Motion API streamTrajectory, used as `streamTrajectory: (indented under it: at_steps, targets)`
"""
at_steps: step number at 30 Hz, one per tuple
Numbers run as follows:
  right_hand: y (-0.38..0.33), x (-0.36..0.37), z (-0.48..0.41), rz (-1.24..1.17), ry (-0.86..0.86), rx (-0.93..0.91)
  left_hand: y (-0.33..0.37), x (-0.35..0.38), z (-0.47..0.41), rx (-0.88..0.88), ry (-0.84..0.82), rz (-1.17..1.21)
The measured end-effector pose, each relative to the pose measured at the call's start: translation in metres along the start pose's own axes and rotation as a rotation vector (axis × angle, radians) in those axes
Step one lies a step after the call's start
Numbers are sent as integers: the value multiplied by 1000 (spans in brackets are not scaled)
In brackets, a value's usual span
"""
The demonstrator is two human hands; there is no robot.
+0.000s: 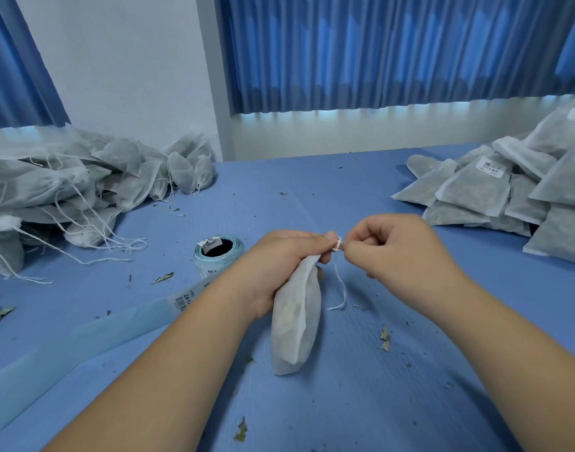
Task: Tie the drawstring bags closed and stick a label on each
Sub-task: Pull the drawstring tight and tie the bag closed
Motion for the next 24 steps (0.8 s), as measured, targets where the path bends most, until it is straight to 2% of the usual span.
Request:
streamTrajectory:
  at_steps: [6,10,17,21,24]
  targets:
    - [-4,1,1,12,-24,-26,-6,5,-3,-159,-136,59]
    - [-7,1,1,19,-33,-47,-6,4,-1,-165,-165,54]
    - [-7,-2,1,116,12,-95,-5,-1,-7,-104,-49,81]
    - [-12,-6,2,61,82,-123,-6,-5,-8,-108,47,66]
    - [-17,-4,4,37,67,-140,-6,-6,-8,-103,83,90]
Point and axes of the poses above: each hand's wrist, its own z-axis away from the middle knuckle, its own x-axis out of the palm, y = z × x, the point moved 5 cm from there along -z, towards the middle knuckle, and after that the axes turned 15 degrees about -x, right-handed, at the moved point
